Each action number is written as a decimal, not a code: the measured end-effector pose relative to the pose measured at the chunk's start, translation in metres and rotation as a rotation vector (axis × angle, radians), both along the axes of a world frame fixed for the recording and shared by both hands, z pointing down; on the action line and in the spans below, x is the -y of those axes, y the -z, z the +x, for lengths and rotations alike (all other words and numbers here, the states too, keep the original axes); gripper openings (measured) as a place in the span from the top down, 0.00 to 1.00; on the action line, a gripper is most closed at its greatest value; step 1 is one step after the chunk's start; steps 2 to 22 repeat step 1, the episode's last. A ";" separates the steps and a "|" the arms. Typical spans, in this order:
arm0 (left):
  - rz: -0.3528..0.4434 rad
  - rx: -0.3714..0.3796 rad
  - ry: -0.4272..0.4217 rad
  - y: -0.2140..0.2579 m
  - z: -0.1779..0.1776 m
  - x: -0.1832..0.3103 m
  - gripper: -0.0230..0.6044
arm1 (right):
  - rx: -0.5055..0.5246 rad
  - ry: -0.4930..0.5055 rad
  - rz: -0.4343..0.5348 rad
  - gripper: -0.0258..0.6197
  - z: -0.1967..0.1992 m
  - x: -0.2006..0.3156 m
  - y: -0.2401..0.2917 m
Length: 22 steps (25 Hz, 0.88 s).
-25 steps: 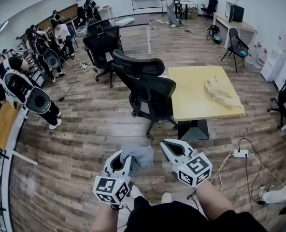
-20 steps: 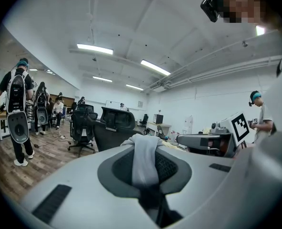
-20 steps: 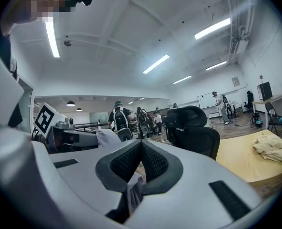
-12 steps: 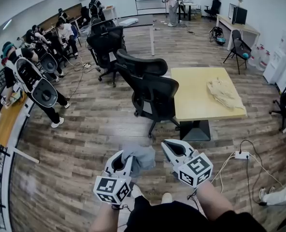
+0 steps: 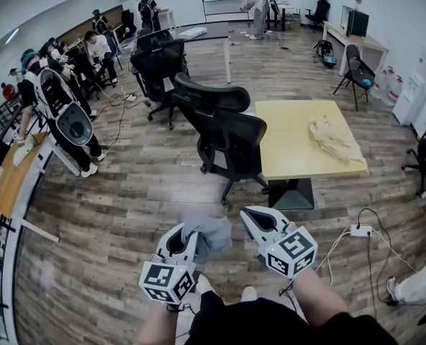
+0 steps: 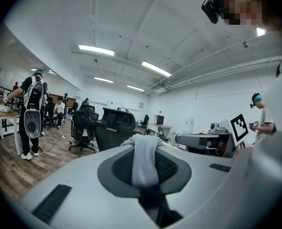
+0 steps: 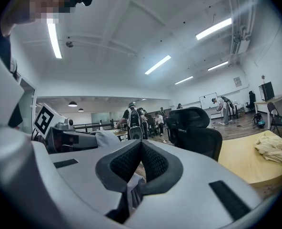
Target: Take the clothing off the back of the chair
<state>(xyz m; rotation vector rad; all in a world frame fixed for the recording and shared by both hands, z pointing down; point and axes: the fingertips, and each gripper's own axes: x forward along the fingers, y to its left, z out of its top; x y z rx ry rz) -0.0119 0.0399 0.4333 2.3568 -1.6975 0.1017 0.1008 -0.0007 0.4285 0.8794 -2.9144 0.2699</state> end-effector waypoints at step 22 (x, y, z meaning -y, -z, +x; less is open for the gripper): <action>0.000 0.000 0.001 0.001 0.000 0.000 0.87 | -0.001 0.002 0.001 0.94 0.000 0.000 0.001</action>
